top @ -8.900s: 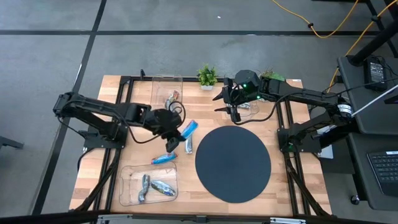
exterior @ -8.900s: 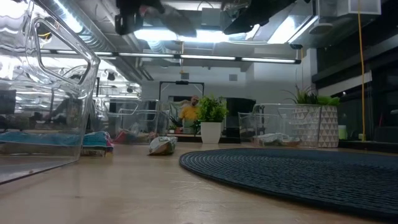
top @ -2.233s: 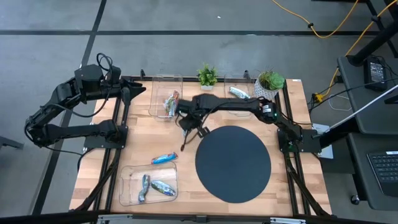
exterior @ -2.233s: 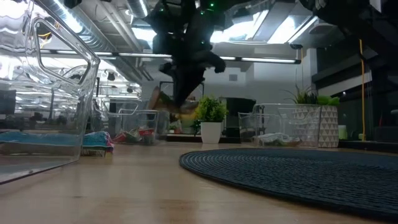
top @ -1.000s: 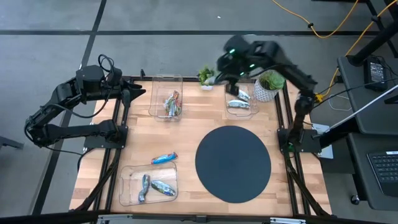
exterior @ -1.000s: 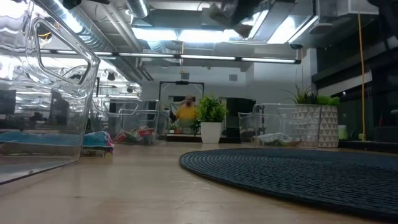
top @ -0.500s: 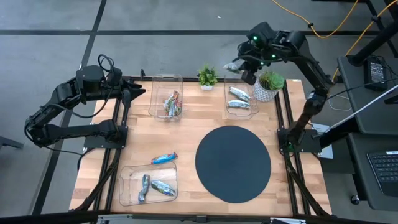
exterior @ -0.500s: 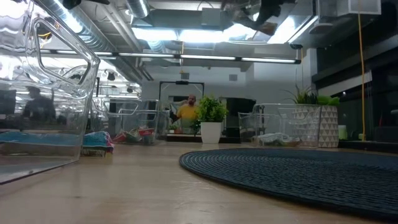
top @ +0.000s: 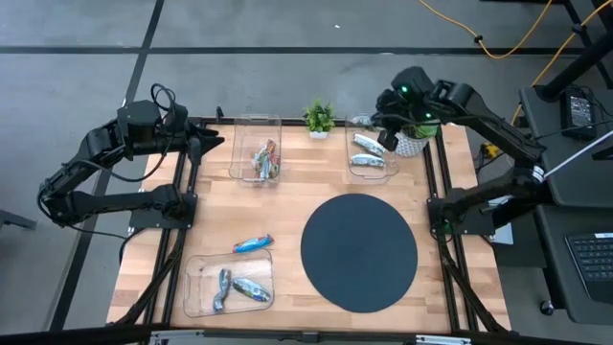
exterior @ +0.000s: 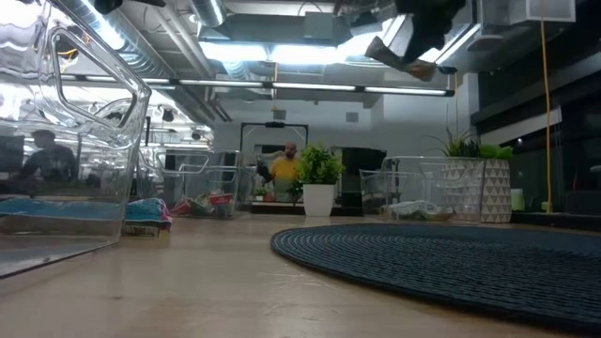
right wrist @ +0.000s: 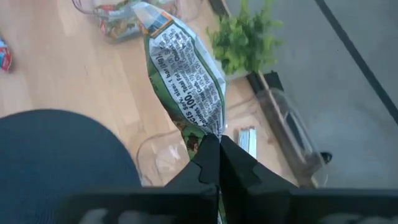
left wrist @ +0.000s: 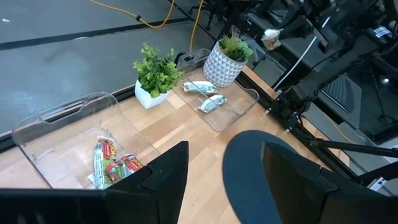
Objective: Pick and place Granola Bars by type
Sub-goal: Put the yellow granola bar into the top right transparent bin
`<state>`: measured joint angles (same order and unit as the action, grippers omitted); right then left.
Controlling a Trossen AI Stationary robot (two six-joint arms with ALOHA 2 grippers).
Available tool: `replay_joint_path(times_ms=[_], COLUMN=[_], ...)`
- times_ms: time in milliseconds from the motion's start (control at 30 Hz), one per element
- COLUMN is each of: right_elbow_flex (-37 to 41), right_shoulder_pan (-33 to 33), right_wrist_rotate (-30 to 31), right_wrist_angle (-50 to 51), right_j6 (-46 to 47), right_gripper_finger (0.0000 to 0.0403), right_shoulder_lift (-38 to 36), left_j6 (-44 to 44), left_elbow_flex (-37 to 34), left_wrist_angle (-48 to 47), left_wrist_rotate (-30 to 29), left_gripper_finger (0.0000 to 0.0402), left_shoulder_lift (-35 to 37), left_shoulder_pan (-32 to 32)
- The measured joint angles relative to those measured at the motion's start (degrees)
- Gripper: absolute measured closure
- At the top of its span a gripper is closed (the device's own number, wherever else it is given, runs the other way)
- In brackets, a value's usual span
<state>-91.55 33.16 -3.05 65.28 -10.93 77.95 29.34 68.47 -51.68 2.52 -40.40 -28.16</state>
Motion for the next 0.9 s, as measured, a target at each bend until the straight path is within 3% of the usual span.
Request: replay_joint_path(times_ms=[400,667,900], right_elbow_flex=[2.25,13.49,18.62], right_shoulder_pan=[2.05,8.29,8.94], right_wrist_rotate=[-1.43,-9.61,-10.62], right_wrist_angle=[8.31,-4.11,-9.32], right_j6=[1.85,2.57,5.80], right_gripper_finger=[0.0399,0.0399,0.0399], right_shoulder_lift=[-4.45,-4.15,-3.89], left_j6=[-0.25,-0.55,-0.04], left_elbow_flex=[0.01,0.01,0.02], left_wrist_angle=[-0.02,-0.01,0.00], left_wrist_rotate=[1.49,0.13,-0.08], left_gripper_finger=[0.0207,0.0207,0.0207], left_shoulder_lift=[0.00,0.00,0.00], left_shoulder_pan=[0.00,0.00,0.00])
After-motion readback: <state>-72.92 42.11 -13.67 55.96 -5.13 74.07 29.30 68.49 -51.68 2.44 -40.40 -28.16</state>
